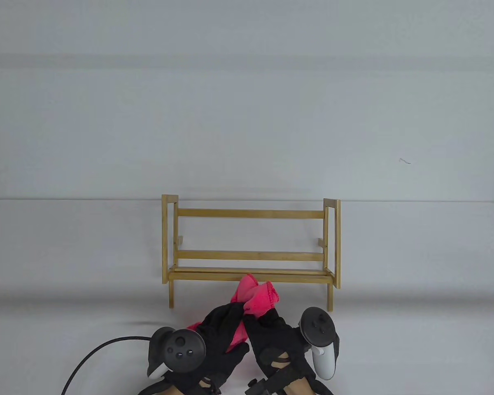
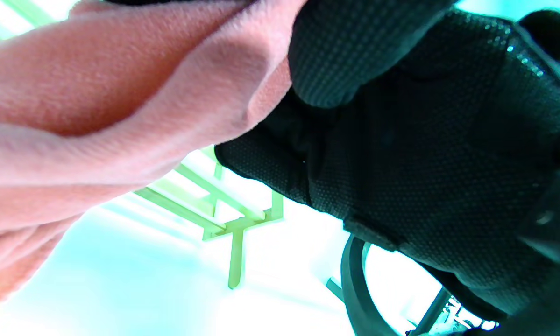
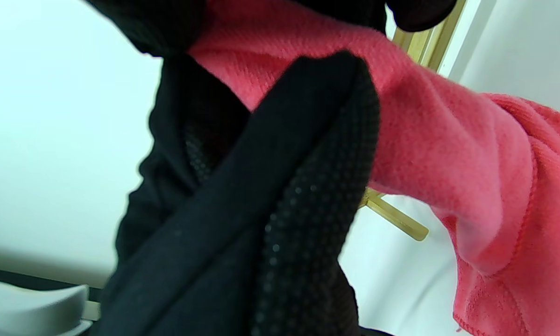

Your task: Hang square towel on book rack

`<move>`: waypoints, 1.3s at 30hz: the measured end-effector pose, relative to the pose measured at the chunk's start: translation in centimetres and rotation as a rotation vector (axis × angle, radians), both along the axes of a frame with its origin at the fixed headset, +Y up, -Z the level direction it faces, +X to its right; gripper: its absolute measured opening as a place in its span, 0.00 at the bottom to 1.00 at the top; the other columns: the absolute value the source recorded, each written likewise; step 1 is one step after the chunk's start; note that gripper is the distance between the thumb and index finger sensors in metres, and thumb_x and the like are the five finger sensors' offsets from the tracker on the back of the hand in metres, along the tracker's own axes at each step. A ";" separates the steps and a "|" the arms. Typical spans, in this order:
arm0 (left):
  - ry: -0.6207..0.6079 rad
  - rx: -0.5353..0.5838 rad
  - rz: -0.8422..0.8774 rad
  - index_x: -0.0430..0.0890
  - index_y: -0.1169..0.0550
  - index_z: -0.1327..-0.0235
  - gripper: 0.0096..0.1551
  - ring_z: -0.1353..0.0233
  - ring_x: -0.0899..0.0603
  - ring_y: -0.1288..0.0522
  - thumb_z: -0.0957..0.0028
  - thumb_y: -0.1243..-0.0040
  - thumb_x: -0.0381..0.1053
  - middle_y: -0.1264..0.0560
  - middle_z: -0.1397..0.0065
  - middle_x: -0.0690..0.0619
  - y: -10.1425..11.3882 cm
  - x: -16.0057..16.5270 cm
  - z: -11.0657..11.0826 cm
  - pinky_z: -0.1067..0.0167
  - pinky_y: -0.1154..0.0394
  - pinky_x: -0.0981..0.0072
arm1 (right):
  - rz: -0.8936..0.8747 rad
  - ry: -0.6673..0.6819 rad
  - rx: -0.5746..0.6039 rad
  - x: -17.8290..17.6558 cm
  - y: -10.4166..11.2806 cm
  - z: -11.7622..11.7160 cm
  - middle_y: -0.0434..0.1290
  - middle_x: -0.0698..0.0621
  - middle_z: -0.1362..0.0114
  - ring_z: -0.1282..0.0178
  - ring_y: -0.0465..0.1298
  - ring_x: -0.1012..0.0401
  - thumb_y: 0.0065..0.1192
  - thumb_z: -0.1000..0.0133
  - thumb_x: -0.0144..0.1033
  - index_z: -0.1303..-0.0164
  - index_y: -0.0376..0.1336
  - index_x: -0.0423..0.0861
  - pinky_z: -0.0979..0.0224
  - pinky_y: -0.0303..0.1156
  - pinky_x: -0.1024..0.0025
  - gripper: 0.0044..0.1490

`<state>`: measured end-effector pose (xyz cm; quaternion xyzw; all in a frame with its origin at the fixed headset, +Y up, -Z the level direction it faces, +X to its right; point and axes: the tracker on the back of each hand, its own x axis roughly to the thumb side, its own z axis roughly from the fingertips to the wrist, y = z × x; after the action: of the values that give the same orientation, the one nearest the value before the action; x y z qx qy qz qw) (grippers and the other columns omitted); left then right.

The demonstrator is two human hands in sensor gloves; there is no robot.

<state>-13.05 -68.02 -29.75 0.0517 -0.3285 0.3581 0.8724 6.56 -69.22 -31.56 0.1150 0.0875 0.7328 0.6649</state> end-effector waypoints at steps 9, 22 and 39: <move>-0.015 0.020 -0.048 0.43 0.48 0.23 0.45 0.23 0.31 0.44 0.44 0.34 0.47 0.47 0.22 0.41 -0.3 0.2 0.0 0.30 0.41 0.37 | 0.051 -0.124 0.040 0.8 0.4 0.0 0.64 0.49 0.29 0.30 0.70 0.52 0.59 0.47 0.48 0.30 0.55 0.52 0.23 0.58 0.49 0.35; 0.124 0.025 -0.111 0.43 0.45 0.23 0.39 0.24 0.30 0.44 0.40 0.44 0.54 0.47 0.22 0.38 -0.9 -2.8 -1.5 0.31 0.41 0.36 | 0.100 -0.234 0.071 1.9 0.4 0.0 0.67 0.50 0.32 0.33 0.73 0.53 0.60 0.48 0.48 0.32 0.57 0.51 0.25 0.60 0.50 0.34; 0.284 -0.136 -0.091 0.41 0.43 0.23 0.38 0.24 0.29 0.44 0.40 0.45 0.55 0.46 0.22 0.37 -2.1 -8.0 -3.9 0.31 0.41 0.35 | 0.240 -0.475 0.184 5.0 2.6 0.0 0.68 0.50 0.32 0.34 0.73 0.53 0.60 0.48 0.49 0.32 0.57 0.50 0.25 0.60 0.50 0.34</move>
<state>-21.04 -70.15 -33.70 0.0276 -0.1791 0.3288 0.9268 11.60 -66.60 -31.56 -0.0115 -0.1247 0.8177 0.5619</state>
